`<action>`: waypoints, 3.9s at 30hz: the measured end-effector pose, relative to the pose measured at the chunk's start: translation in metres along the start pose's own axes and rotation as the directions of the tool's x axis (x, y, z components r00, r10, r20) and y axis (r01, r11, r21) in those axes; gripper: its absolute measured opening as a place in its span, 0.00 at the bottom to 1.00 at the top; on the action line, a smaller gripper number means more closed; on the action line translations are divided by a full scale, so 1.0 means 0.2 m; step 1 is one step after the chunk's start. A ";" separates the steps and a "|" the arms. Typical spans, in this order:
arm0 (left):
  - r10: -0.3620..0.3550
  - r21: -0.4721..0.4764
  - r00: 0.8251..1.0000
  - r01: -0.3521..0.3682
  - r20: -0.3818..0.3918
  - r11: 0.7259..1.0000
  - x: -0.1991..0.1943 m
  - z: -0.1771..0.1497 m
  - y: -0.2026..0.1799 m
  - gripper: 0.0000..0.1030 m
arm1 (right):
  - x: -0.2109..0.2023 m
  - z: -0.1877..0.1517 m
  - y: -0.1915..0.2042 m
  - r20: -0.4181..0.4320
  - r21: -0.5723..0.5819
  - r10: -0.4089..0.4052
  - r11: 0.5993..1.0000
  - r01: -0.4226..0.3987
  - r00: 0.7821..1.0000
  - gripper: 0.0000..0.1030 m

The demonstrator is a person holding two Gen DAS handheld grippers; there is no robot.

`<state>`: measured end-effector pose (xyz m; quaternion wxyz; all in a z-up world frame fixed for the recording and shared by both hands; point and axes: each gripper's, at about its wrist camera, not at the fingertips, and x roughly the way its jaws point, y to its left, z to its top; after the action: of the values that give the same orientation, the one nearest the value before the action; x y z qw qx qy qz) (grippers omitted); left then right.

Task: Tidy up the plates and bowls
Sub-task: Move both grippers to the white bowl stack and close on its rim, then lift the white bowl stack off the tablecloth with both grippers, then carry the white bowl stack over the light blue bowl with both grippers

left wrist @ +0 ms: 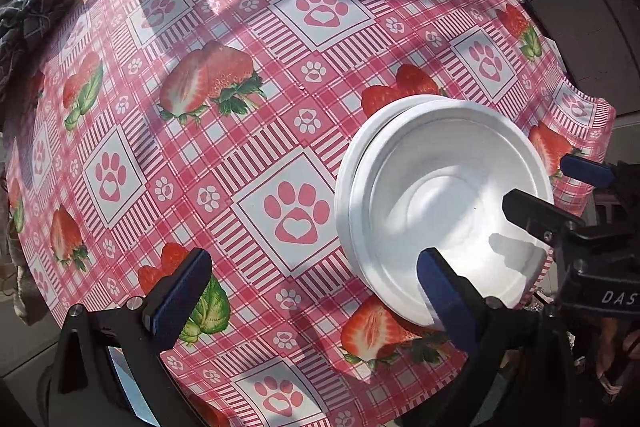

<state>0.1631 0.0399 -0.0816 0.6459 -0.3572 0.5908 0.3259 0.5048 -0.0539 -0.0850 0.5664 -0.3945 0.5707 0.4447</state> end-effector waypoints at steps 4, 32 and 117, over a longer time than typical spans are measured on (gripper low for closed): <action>0.039 0.013 0.999 -0.039 -0.014 0.999 0.09 0.02 -0.03 1.00 | 0.07 -0.01 0.01 -0.033 0.021 -0.006 1.000 0.007 0.999 0.99; 0.006 -0.132 0.998 -0.016 -0.069 0.991 0.46 0.03 -0.11 1.00 | 0.39 0.05 0.04 -0.155 -0.072 -0.078 0.995 0.067 0.985 0.99; -0.037 -0.550 0.990 0.105 0.134 0.829 -0.20 -0.94 0.99 0.34 | 0.12 -0.25 2.00 -0.235 -0.457 0.003 0.882 -0.113 0.972 0.27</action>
<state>-0.1068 -0.0145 -0.0653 0.5597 -0.5312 0.4180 0.4795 0.1072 0.0173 -0.0872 0.3721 -0.5501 0.5195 0.5376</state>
